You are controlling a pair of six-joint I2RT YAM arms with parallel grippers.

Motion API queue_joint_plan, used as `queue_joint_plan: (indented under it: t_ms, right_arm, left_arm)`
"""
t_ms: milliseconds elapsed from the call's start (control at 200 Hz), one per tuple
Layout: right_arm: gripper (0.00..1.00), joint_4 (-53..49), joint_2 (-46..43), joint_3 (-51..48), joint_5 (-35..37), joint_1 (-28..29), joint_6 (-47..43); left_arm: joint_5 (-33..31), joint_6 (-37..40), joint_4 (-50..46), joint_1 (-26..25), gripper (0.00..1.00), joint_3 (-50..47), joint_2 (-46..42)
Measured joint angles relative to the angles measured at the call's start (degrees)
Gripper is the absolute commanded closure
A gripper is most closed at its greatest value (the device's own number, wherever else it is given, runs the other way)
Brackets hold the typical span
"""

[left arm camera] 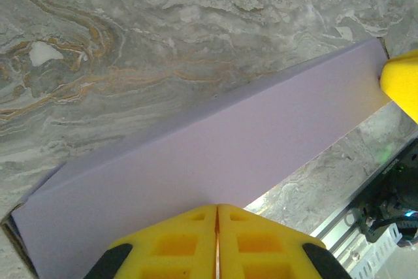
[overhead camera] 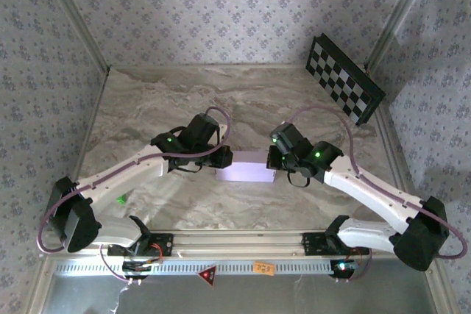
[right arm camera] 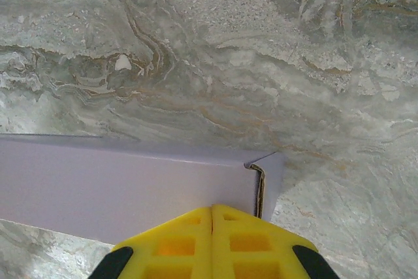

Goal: Fold the paper box

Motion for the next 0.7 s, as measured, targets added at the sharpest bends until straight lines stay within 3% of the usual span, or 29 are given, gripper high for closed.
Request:
queue_joint_plan:
  t_ms: [460, 700]
  right_arm:
    - [0.94, 0.8, -0.1, -0.2, -0.4, -0.5, 0.0]
    - [0.94, 0.9, -0.5, -0.5, -0.4, -0.5, 0.0]
  left_arm:
    - [-6.8, 1.7, -5.2, 0.3, 0.92, 1.7, -3.1]
    - [-7.8, 1.5, -3.1, 0.5, 0.96, -2.0, -3.3]
